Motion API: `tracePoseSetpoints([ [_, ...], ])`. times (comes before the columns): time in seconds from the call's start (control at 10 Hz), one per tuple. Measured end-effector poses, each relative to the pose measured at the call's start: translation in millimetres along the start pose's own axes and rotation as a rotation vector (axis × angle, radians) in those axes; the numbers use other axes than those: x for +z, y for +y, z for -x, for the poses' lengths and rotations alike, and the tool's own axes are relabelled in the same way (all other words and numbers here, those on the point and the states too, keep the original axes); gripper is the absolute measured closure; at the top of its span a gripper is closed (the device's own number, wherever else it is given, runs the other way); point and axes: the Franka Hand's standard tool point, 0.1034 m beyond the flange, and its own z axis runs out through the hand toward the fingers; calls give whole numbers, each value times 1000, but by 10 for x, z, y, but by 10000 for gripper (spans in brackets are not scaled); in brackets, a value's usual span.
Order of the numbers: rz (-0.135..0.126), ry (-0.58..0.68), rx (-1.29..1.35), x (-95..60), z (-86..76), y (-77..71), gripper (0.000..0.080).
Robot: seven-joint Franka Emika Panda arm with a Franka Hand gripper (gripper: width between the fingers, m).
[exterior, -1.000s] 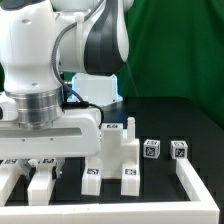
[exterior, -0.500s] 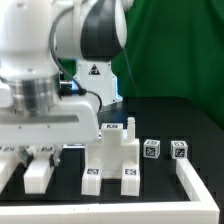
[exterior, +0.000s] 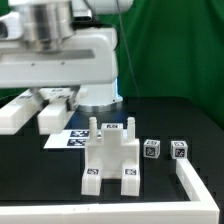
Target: Assemble chair
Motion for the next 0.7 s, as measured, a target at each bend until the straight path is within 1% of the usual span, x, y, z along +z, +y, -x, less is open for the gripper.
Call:
tracePoseSetpoints([
  [0.1,-7,2,19,-53,95,-226,515],
  [0.2,-10,3,70,-68,171,-491,515],
  [0.3,-12,13,74,11,233,-758,515],
  [0.4,-26,84,75,250,198,-710,515],
  [0.5,-17,40,87,333,252,-660,515],
  [0.6,-20,54,85,282,220,-676,515],
  [0.7,-17,48,86,321,235,-665,515],
])
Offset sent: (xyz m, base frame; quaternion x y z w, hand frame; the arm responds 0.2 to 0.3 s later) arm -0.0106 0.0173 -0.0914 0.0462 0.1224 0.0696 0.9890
